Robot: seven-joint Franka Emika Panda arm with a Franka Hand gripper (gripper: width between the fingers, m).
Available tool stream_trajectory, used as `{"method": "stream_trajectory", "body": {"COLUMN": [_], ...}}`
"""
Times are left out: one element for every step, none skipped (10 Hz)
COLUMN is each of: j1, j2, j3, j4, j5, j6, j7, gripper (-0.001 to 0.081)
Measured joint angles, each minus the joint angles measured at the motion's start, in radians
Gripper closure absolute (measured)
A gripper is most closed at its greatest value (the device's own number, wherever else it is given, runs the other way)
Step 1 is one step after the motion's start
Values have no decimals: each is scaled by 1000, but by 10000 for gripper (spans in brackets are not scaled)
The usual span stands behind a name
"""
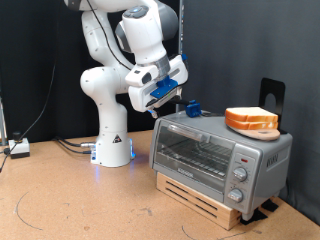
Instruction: Make a piece of toast with the oven
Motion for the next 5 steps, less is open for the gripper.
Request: {"method": "stream_trajectory", "body": {"j1": [0,0,0,0,0], "j2": [0,1,5,12,24], "j3": [0,0,0,-1,-1], "j4": [-4,-17,-39,-62,-82], "j5": [0,0,-1,-2,-2], "j6": [0,14,40,72,103], "j7": [0,-2,-7,-16,-21], "gripper": [-1,-1,-1,-1,-1]}}
